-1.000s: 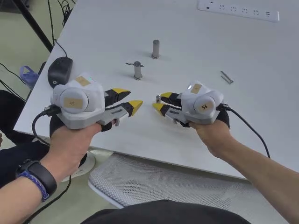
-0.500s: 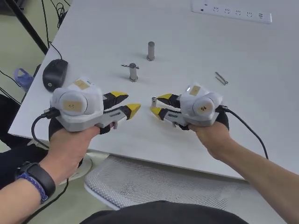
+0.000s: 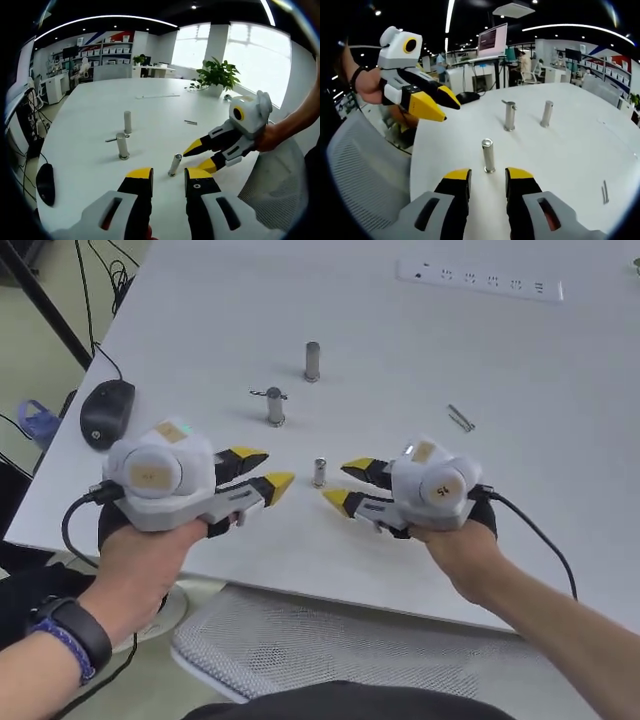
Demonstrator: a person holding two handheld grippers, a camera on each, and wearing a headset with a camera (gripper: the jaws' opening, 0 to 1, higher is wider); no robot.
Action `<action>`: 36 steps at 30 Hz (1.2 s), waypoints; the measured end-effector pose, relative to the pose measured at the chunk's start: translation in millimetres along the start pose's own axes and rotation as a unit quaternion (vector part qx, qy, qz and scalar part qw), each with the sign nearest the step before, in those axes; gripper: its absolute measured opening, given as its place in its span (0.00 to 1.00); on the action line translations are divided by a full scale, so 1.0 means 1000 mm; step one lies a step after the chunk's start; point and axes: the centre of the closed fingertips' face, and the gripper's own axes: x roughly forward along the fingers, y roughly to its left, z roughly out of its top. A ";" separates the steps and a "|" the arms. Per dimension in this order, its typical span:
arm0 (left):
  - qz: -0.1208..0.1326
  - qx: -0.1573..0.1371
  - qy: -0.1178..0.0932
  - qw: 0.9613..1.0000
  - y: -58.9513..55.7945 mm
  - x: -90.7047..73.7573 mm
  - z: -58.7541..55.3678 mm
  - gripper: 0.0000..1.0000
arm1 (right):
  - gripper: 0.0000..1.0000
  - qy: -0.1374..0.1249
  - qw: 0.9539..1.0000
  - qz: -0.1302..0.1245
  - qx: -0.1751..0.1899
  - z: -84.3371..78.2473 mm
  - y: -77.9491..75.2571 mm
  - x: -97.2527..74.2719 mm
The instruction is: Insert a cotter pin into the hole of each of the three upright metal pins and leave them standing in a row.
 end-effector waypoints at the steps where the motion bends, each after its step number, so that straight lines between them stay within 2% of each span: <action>1: -0.001 0.000 0.002 1.000 0.000 0.001 -0.001 0.24 | 0.30 -0.001 1.000 -0.001 0.001 -0.001 0.000 -0.002; 17: -0.012 0.001 0.024 1.000 0.003 0.013 -0.025 0.24 | 0.36 -0.019 0.998 -0.041 0.050 -0.005 -0.011 -0.039; 32: -0.027 0.002 0.034 0.999 0.001 0.032 -0.032 0.25 | 0.44 -0.030 0.995 -0.051 0.079 -0.006 -0.013 -0.066; 36: -0.032 0.004 0.037 0.999 0.000 0.037 -0.034 0.25 | 0.49 -0.028 0.994 -0.056 0.086 -0.010 -0.014 -0.073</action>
